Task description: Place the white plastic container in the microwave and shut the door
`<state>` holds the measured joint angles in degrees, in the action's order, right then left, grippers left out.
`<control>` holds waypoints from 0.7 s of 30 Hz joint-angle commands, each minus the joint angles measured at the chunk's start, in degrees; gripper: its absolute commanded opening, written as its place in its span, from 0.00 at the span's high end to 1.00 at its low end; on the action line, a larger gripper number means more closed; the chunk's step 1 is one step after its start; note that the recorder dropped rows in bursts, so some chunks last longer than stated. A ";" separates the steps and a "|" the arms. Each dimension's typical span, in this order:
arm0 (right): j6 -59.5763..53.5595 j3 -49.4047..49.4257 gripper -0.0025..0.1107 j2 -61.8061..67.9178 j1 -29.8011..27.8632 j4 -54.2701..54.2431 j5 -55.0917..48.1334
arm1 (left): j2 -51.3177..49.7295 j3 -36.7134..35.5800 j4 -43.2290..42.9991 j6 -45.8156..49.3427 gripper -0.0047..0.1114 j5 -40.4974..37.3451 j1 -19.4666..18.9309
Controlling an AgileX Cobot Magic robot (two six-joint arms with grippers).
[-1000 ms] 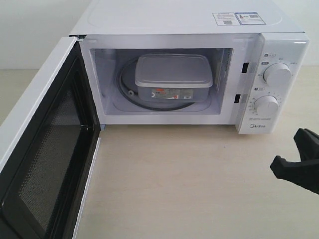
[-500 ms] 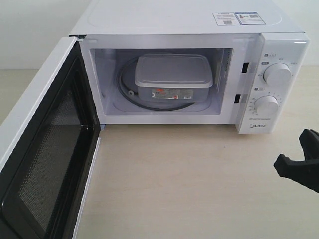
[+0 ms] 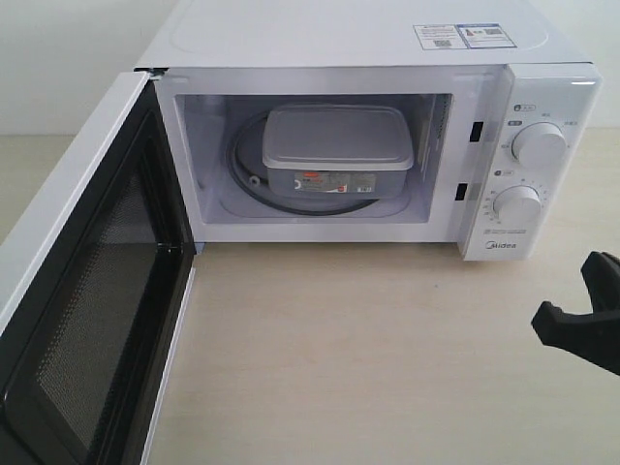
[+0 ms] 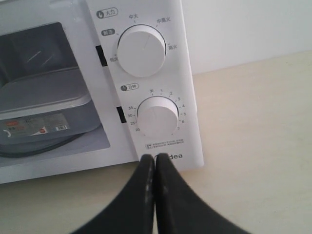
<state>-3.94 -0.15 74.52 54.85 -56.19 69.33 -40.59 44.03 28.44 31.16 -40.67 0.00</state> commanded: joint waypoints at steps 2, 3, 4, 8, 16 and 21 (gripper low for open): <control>-2.30 0.15 0.98 -0.28 0.12 -0.27 0.63 | -8.67 5.13 6.48 11.69 0.92 -15.34 0.21; -2.45 0.15 0.98 -0.28 0.12 -0.27 0.63 | -10.61 5.79 6.50 11.69 0.92 -16.79 0.21; -2.57 0.15 0.98 -0.28 0.12 -0.27 0.63 | -12.33 6.22 6.50 11.69 0.92 -17.51 0.21; -2.57 0.15 0.98 -0.28 0.12 -0.27 0.63 | -17.03 6.49 6.64 10.66 0.92 -19.78 0.21; -2.57 0.15 0.98 -0.28 0.12 -0.27 0.63 | -19.81 6.49 11.00 13.30 0.92 -24.59 0.21; -2.57 0.15 0.98 -0.28 0.12 -0.27 0.63 | -19.81 6.49 16.62 18.18 0.92 -25.83 0.21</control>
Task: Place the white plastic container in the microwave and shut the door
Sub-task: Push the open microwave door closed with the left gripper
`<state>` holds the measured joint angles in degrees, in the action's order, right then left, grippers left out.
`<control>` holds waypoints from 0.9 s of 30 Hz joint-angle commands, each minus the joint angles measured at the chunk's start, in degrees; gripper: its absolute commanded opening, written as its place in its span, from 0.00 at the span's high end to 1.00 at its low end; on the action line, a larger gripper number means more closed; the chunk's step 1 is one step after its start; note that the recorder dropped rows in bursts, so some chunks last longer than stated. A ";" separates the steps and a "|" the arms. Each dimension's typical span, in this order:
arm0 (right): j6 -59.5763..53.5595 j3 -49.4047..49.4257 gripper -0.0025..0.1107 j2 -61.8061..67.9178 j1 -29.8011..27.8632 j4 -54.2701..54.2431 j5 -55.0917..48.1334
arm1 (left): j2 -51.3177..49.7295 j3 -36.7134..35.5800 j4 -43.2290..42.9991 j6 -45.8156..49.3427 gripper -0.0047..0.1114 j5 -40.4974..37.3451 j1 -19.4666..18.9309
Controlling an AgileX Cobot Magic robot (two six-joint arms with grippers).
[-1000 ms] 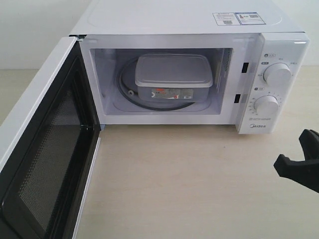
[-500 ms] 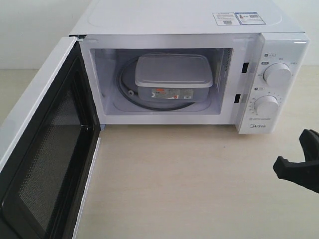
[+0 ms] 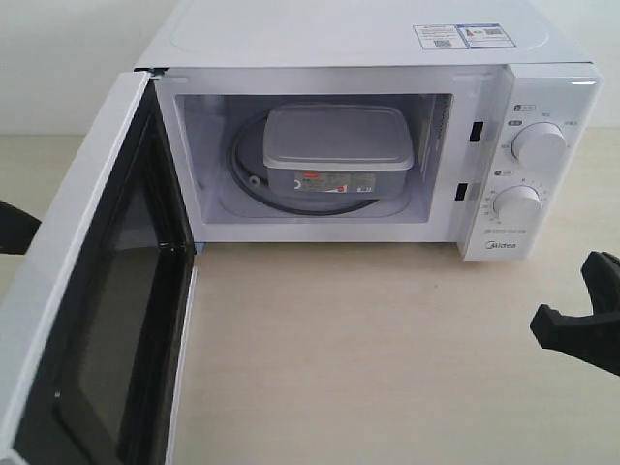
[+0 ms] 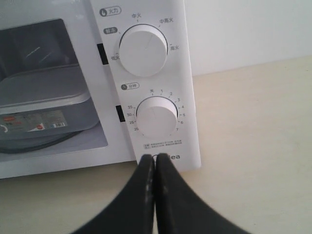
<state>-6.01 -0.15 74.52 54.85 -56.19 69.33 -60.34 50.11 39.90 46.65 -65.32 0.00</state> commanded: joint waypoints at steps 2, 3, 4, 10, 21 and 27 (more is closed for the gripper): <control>-0.50 0.15 0.98 -0.28 0.12 -0.54 0.63 | -0.06 0.41 5.49 2.83 0.92 -0.65 0.21; -0.50 0.15 0.98 -0.28 0.12 -0.72 0.63 | -0.06 0.41 6.03 3.17 0.92 -0.65 0.21; -0.50 0.15 0.98 -0.28 0.12 -1.55 0.63 | -0.32 0.41 7.15 3.65 0.92 -0.65 0.21; -0.50 0.15 0.98 -0.66 0.12 -3.44 0.63 | -5.98 0.41 9.12 5.30 0.92 3.68 5.32; -0.99 0.15 0.98 -0.66 0.12 -3.31 0.63 | -15.75 0.41 16.87 12.93 0.92 15.47 13.17; -0.99 0.15 0.98 -0.66 0.12 -2.61 0.63 | -19.15 1.90 22.01 18.14 0.92 17.74 14.68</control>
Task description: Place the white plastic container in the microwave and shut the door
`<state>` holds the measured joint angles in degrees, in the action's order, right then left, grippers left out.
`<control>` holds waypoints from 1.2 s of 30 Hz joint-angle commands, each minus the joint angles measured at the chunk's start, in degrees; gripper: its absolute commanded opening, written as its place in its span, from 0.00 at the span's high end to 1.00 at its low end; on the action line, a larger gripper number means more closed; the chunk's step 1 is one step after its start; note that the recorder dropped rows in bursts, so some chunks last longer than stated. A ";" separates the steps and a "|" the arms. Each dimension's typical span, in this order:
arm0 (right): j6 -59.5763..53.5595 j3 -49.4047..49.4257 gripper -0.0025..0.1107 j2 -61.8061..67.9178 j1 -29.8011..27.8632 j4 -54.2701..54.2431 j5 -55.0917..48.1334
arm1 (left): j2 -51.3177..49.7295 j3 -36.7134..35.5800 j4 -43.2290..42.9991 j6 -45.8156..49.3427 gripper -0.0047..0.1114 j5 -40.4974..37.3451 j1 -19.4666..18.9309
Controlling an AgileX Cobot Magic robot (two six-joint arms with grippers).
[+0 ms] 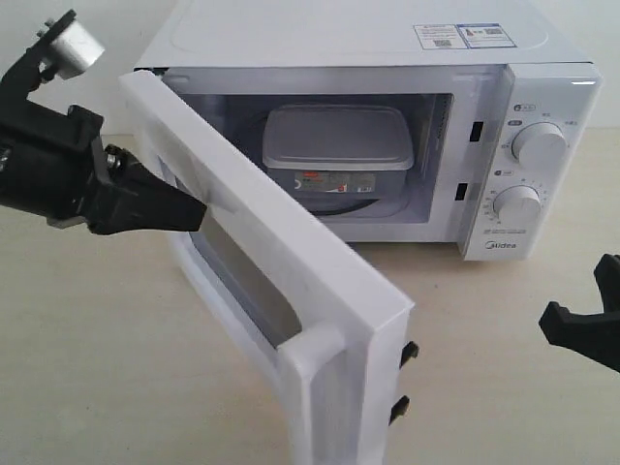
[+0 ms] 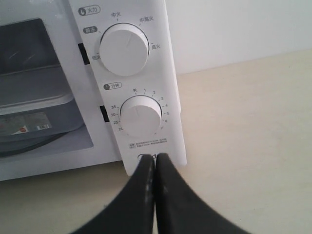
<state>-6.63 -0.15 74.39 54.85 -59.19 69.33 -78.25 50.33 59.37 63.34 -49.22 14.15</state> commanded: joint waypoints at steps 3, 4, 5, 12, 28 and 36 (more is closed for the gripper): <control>-0.52 0.15 0.98 -0.53 0.12 2.06 0.63 | -1.98 4.03 3.02 1.45 0.92 3.58 0.54; -1.18 0.15 0.98 -0.53 0.12 2.37 0.63 | -2.24 4.59 3.02 1.45 0.92 3.80 0.54; -2.99 0.15 0.98 -0.53 0.12 2.78 0.63 | -3.08 5.36 3.34 1.45 0.92 4.04 0.54; -3.38 0.15 0.98 -0.53 0.12 2.79 0.63 | -7.59 8.69 6.24 1.85 0.92 7.77 0.54; -4.79 0.15 0.98 -4.71 0.12 24.74 0.63 | -2.70 11.05 -3.95 -5.44 0.92 8.33 0.54; -21.46 -14.82 0.98 -5.07 -0.01 21.68 -13.40 | 12.28 4.88 -12.91 -14.46 0.92 10.35 0.54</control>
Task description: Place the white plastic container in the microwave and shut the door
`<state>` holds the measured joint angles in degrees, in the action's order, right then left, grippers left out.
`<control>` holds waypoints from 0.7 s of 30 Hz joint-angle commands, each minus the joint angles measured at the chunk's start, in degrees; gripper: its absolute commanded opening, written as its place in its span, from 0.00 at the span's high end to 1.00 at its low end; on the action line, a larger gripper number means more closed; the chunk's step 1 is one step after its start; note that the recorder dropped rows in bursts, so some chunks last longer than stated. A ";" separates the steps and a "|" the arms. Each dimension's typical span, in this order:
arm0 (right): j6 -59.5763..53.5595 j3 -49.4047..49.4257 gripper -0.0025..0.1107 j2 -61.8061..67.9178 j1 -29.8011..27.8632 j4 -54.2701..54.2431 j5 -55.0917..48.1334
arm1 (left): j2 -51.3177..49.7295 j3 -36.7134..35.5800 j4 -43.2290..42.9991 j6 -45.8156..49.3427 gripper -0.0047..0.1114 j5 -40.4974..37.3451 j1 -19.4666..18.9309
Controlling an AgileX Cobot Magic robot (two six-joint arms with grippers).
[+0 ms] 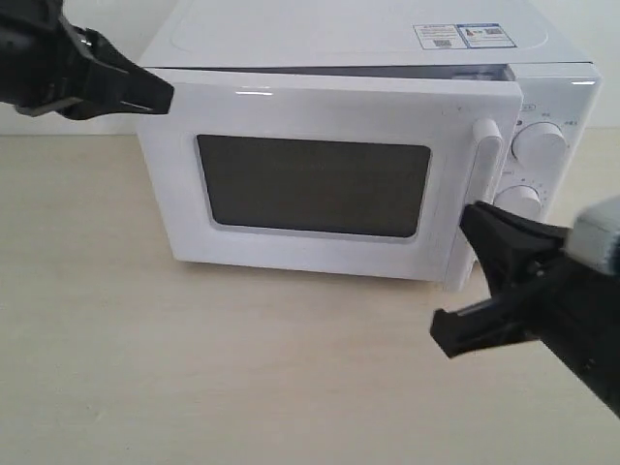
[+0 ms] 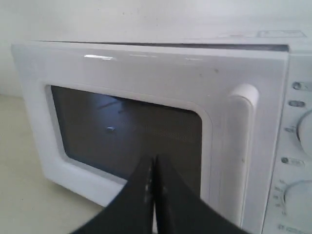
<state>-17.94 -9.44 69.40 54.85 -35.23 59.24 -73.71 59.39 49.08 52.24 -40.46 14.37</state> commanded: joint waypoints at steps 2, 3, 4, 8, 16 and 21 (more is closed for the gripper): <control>-11.64 -8.52 0.98 -0.09 -0.96 -4.91 -4.51 | 12.46 -7.48 -2.62 -5.02 0.92 3.28 0.32; -11.97 -9.49 0.98 -0.09 -1.96 -5.33 -5.91 | 14.38 -8.81 -2.72 -6.04 0.92 3.93 0.32; -12.11 -10.05 0.98 -0.09 -2.91 -5.22 -7.54 | 16.80 -10.38 -2.72 -7.50 0.92 4.58 0.32; -12.07 -11.81 0.98 -0.09 -7.09 -2.42 -11.12 | 26.00 -15.45 -2.72 -8.91 0.92 5.11 0.32; -10.82 -14.41 0.98 2.54 -9.75 -0.07 -14.31 | 41.06 -21.14 -13.09 -22.51 0.92 4.80 0.32; -9.43 -16.67 0.98 8.11 -9.75 -0.18 -13.72 | 47.64 -25.28 -17.64 -28.24 0.92 4.04 0.32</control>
<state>-28.01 -24.91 75.16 45.42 -35.95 45.23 -29.59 36.23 33.62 27.27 -35.96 14.44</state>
